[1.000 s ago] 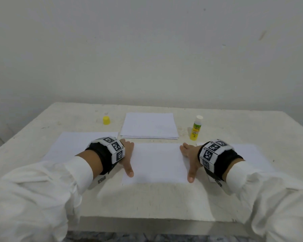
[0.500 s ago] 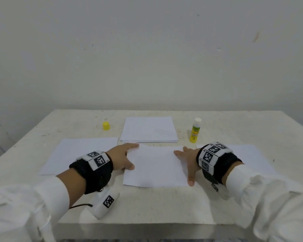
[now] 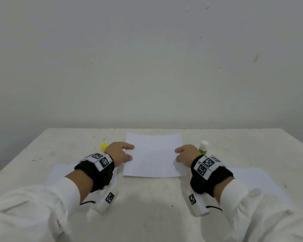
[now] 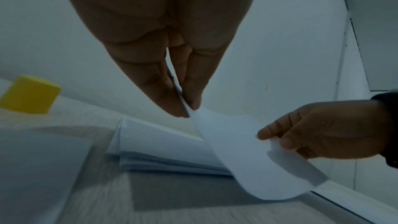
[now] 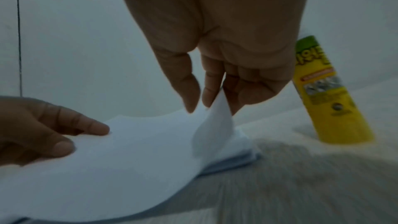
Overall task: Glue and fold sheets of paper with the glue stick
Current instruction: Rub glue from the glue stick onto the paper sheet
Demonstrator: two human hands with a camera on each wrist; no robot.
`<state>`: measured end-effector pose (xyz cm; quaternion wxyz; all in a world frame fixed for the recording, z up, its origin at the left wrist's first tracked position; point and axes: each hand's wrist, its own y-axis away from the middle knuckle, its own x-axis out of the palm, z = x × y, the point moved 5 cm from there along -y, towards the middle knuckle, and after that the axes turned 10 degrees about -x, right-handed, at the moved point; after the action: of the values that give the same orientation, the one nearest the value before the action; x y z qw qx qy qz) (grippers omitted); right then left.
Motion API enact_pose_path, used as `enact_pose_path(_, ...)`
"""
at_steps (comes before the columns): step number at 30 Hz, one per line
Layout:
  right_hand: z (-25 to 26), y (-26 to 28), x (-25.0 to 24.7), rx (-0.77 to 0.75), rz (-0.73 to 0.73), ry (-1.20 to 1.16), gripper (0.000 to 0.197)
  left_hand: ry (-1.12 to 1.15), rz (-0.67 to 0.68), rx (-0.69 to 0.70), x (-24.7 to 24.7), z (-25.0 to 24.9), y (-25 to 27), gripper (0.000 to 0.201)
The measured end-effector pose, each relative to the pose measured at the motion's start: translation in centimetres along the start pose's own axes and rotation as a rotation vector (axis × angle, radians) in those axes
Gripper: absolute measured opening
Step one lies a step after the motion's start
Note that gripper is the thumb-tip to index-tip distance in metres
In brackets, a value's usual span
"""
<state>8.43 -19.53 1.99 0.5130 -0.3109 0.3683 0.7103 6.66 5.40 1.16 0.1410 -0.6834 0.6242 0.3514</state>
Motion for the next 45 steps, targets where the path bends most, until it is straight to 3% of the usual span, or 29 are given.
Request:
enact_pose_path(3,0.9,-3.0,0.0,0.018,0.067,0.058,0.066,-0.245,0.015,-0.028,0.4,-0.9,-2.9,0.058)
enact_pose_path(8,-0.1,-6.1,1.8,0.111,0.266,0.346,0.104,-0.660,0.204,-0.130,2.1,0.3,-6.1,0.103)
enact_pose_path(12,-0.8,-7.3,2.8,0.143,0.313,0.466,0.107,-0.893,0.216,-0.082,2.9,0.7,-6.3,0.124)
enact_pose_path(14,-1.2,-8.4,3.1,0.136,0.299,0.461,0.095,-0.886,0.215,-0.059,3.0,0.4,-6.0,0.119)
enact_pose_path(19,-0.6,-8.4,3.7,0.135,0.328,0.503,0.062,-0.880,0.195,-0.016,3.2,-0.6,-5.3,0.054)
enact_pose_path(21,0.0,-7.7,3.6,0.135,0.318,0.524,0.049,-0.918,0.200,-0.028,3.2,-0.6,-4.9,0.043)
enact_pose_path(25,1.6,-4.1,3.0,0.096,0.268,0.518,0.076,-1.000,0.131,-0.016,3.0,-1.2,-3.5,0.060)
enact_pose_path(27,1.7,-2.0,2.8,0.029,0.252,0.457,0.075,-1.049,0.086,0.049,3.3,-2.7,-2.2,0.061)
enact_pose_path(30,0.6,1.8,2.2,-0.032,0.270,0.367,0.058,-1.002,0.189,0.118,5.3,-5.2,0.0,0.040)
enact_pose_path(35,-6.7,7.4,-2.1,0.083,0.270,0.341,0.031,-0.867,0.446,0.274,11.8,-9.6,5.2,0.047)
enact_pose_path(39,-14.6,10.4,-6.4,0.309,0.197,0.458,0.058,-0.844,0.442,0.405,17.6,-13.3,7.8,0.057)
enact_pose_path(42,-19.1,11.4,-7.1,0.391,0.242,0.469,0.081,-0.908,0.421,0.418,21.6,-14.9,8.1,0.069)
enact_pose_path(45,-20.5,11.9,-6.5,0.348,0.318,0.448,0.070,-0.949,0.373,0.364,23.9,-15.4,8.0,0.078)
